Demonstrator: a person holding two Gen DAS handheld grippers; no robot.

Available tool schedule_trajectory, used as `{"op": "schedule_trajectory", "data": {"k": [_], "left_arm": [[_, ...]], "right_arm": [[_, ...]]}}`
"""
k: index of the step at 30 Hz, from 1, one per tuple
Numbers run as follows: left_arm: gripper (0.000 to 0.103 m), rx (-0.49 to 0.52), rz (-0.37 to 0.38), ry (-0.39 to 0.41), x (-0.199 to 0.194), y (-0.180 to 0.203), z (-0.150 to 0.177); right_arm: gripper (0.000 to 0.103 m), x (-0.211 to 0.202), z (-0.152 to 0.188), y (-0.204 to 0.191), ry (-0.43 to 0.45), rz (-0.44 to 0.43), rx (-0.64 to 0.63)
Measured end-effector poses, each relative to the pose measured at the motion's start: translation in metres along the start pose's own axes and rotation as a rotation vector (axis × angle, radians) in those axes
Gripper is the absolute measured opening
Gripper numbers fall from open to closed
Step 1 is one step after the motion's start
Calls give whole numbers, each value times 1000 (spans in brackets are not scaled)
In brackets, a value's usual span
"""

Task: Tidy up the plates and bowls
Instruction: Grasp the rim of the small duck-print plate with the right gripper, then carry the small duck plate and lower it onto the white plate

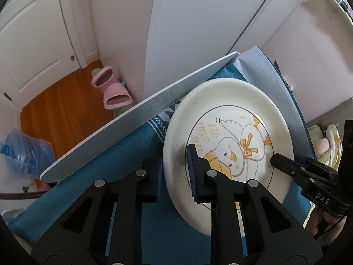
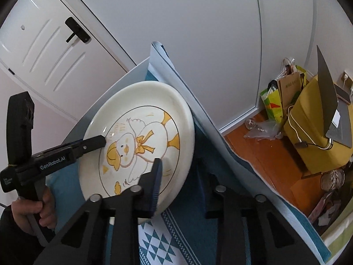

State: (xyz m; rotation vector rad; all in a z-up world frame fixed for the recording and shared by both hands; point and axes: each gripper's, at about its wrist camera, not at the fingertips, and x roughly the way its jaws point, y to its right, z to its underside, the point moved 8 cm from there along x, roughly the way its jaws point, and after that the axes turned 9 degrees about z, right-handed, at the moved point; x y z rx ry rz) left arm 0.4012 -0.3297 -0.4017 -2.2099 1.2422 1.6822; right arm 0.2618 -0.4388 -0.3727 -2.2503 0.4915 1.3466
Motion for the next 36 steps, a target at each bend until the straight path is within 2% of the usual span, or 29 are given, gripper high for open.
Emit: {"op": "schedule_trajectory", "data": {"k": [2,7,16,27,31,36], "left_arm": [[17,4,-9,5,1,0,0],[17,-5,-29,4,3,-3,-3],[17,2,-52,72,-30,13,-6],[17,-64,-82,190,-117,47,14],[17,-90,-97,256,-159,64,34],[17,-140,-126,311,-204,72,75]], "right_arm": [[16,2,-1,-2,-2,-2,-5],[16,2,-2,0,-17,-22,2],[16,-21,-9,-5,21,-23,-73],[16,-99,-24,-23,122,-82,-193],[16,-129,-14,-35,158,-105,-256],[16,-162,10,-53,167,-154,-318]]}}
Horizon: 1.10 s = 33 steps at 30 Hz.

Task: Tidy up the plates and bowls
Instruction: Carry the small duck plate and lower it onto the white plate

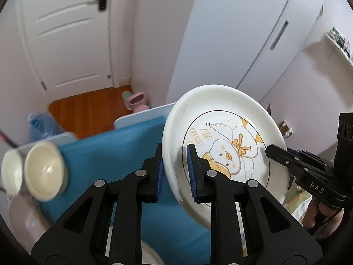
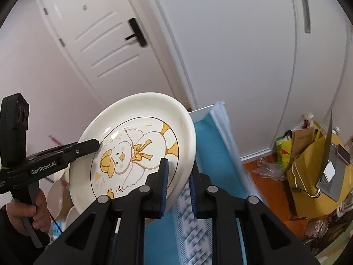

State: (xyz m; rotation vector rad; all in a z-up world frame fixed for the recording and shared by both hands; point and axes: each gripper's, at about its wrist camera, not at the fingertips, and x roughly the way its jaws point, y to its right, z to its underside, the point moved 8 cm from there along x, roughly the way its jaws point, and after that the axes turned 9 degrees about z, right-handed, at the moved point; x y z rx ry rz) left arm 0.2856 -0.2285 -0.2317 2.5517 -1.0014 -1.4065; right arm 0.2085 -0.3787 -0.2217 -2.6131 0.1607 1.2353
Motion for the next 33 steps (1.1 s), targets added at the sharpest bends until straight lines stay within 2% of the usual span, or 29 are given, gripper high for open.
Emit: {"op": "schedule_trajectory", "data": {"k": [8,16,24,33], "left_arm": [[17,-81,-87,40,-76,-31,67],[17,-181,-170,12,-118,-83,148],[17,-320,-224,-20,-115,-122,209],[17,-389,-251,-38,-84,-143,236]], "right_arm": [[16,-30,41,-67,-20,-88,-115],[16,-19,105,-126,-108,-168,-206],[16,14,154,-158,-205,-209,-340],[16,41,171,-170,-243,-214,-453]]}}
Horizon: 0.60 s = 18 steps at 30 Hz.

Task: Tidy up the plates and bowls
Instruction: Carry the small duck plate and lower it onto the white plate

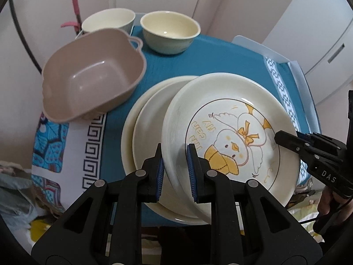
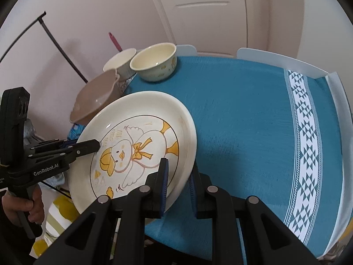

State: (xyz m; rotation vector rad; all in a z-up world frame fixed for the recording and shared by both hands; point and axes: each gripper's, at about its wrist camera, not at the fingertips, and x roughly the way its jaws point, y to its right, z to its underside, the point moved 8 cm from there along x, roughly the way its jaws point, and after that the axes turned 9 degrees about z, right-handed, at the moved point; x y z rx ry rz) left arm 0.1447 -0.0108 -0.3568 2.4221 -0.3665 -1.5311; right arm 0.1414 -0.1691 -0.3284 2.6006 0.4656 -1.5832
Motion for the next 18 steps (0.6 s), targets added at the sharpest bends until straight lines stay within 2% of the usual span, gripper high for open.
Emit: {"op": "schedule_trajectory", "data": {"k": [6,18], "left_arm": [[17,-19,-20,3,17,-5,3],[17,14,-118,6,29,-6,1]], "right_arm": [[16,9,-2,-1,-8,1,-43],[16,13,-11,-4,6,5,-130]]}}
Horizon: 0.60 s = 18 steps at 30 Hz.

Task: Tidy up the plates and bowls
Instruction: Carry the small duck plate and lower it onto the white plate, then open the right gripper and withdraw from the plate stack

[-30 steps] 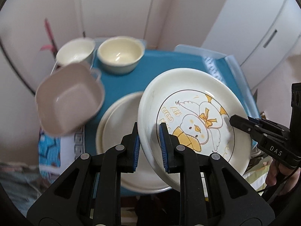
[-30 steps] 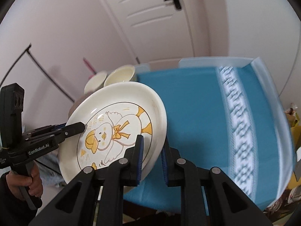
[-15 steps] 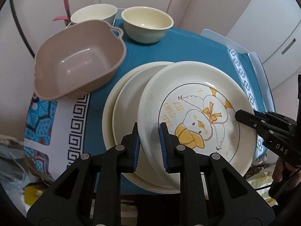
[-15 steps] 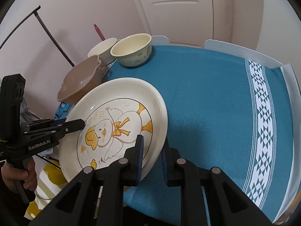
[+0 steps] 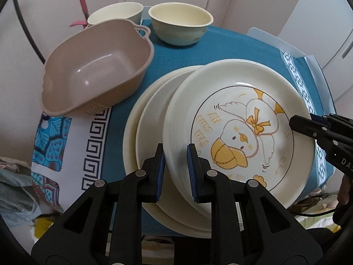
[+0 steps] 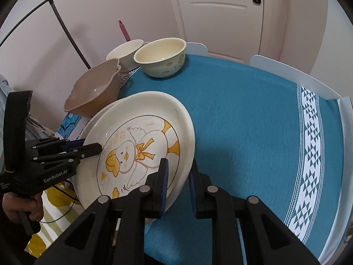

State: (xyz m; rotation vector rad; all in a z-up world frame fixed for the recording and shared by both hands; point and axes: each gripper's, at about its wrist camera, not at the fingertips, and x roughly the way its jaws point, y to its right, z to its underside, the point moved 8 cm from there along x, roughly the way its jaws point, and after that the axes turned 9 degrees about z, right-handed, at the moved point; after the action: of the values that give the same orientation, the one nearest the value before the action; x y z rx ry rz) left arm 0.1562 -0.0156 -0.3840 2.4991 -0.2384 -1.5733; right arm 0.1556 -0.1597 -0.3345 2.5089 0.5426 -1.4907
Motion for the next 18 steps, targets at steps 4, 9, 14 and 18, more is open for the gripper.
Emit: {"op": "schedule_trajectory", "data": {"k": [4,9,14,18], "left_arm": [[17,40,-71,3,0,0,-2],[17,69,-141,-3,-1,-1,-4],[17,102,-193,-11,-5,1,-1],[17,123,-228,-17,-7,2,2]], "right_arm": [[16,4,0,-4,-7,-2,-36],[16,9,2,-11,-11,3,-86],[16,10,0,-11,-7,14,-119],[16,10,0,-13,2,27,-143]]}}
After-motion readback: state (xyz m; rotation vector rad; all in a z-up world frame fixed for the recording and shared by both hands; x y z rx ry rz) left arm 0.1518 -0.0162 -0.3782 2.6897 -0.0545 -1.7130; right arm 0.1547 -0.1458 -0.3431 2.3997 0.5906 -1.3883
